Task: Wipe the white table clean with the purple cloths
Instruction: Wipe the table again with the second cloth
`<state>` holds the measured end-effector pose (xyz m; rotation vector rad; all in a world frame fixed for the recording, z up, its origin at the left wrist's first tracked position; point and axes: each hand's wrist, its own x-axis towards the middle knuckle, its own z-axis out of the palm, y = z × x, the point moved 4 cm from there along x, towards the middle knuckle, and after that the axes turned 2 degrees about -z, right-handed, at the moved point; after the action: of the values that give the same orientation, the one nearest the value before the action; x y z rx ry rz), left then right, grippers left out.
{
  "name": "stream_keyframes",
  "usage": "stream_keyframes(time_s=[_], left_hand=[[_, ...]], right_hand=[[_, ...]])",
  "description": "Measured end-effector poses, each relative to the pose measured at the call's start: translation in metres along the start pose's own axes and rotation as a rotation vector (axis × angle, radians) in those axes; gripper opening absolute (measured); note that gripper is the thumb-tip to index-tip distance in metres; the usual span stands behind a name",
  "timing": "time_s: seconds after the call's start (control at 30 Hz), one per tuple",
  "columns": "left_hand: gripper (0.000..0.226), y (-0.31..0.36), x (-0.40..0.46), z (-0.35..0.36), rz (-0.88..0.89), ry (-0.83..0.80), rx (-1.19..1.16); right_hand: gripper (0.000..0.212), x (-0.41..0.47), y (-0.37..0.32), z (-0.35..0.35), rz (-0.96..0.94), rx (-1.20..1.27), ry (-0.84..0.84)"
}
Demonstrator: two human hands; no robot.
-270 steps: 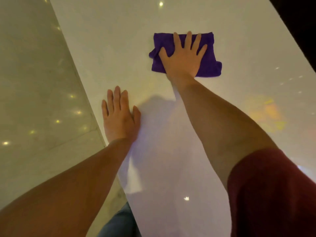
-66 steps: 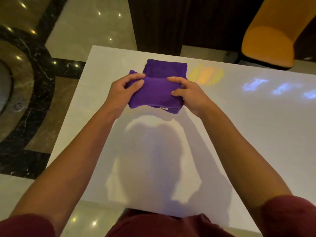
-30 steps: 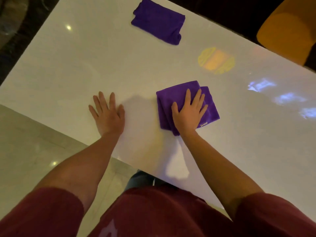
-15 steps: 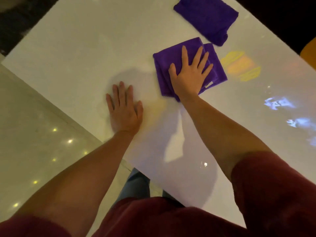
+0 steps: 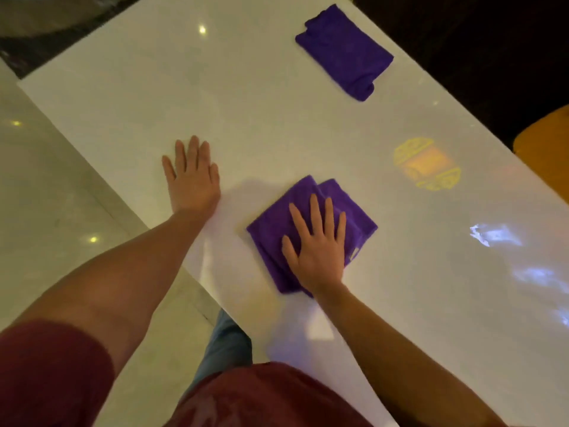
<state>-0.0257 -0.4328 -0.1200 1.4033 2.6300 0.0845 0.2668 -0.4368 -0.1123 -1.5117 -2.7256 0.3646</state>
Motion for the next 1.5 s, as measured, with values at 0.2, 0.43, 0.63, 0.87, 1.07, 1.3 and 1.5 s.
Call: stream_keyframes(time_s=[0.2, 0.43, 0.63, 0.87, 1.07, 1.3, 1.5], left_hand=[[0.053, 0.013, -0.012, 0.001, -0.123, 0.018, 0.047], [0.061, 0.029, -0.027, 0.017, -0.242, 0.043, -0.004], [0.061, 0.032, -0.026, 0.016, -0.241, 0.058, -0.023], [0.063, 0.029, -0.027, 0.017, -0.222, 0.042, -0.029], [0.062, 0.027, -0.030, 0.016, -0.200, 0.058, -0.056], [0.061, 0.028, -0.031, 0.016, -0.179, 0.140, -0.109], [0.059, 0.022, -0.031, 0.015, -0.240, 0.223, -0.200]], right_hand=[[0.067, -0.059, 0.038, 0.009, 0.014, -0.069, -0.076], [0.067, 0.035, 0.034, -0.001, 0.096, -0.024, 0.083], [0.071, 0.160, 0.020, -0.016, 0.304, 0.054, 0.078], [0.070, 0.131, 0.012, -0.009, 0.255, 0.013, 0.097], [0.064, -0.077, 0.033, 0.005, 0.214, -0.050, 0.097], [0.067, -0.124, 0.098, -0.002, 0.206, -0.068, 0.008], [0.066, -0.021, 0.139, -0.021, 0.301, -0.056, 0.116]])
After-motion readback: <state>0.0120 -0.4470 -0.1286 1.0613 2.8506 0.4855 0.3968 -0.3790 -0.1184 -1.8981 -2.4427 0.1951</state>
